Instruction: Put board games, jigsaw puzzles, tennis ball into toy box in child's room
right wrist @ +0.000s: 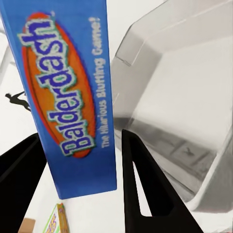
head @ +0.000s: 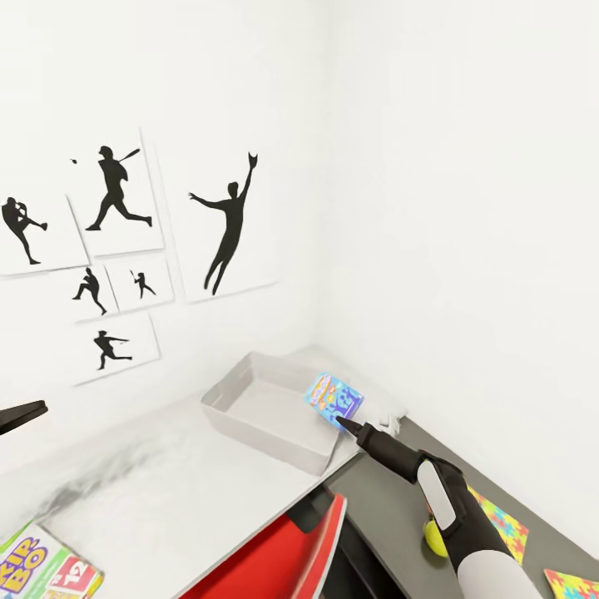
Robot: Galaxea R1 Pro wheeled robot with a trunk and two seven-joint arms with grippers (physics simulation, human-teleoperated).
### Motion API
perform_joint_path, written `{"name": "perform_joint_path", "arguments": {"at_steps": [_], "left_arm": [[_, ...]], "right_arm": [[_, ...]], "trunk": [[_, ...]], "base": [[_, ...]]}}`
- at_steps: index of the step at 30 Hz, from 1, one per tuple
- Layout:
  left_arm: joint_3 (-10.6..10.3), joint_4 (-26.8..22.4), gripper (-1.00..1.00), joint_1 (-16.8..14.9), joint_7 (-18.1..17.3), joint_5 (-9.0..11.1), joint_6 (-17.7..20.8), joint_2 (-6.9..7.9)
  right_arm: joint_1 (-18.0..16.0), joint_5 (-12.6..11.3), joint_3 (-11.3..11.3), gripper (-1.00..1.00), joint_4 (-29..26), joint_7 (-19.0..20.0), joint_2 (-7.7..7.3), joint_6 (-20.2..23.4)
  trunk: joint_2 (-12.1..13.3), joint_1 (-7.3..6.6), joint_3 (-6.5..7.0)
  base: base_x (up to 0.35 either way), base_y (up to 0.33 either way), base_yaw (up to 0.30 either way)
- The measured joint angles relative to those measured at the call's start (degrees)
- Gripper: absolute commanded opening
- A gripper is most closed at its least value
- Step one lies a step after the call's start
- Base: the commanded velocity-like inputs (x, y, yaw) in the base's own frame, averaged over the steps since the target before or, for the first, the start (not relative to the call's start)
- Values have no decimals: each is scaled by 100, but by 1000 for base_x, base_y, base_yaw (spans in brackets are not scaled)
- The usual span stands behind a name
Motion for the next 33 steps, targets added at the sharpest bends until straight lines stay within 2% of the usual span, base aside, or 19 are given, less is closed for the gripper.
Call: {"name": "perform_joint_path", "arguments": {"at_steps": [12,23,33], "left_arm": [[-1,1,100,-1,0,6,0,0],[-2,1,100,-2,-1,7,0,-1],[-2,0,100,-2,-1,4,0,-8]], "right_arm": [[0,0,1,-100,-2,-8,0,-1],[1,-11,-5,-100,-3,11,-3,3],[1,-20,-6,-100,-2,11,-6,2]], "trunk": [[0,1,0],[0,1,0],[0,1,0]], "base": [[45,0,236],[-36,0,16],[91,36,0]]}}
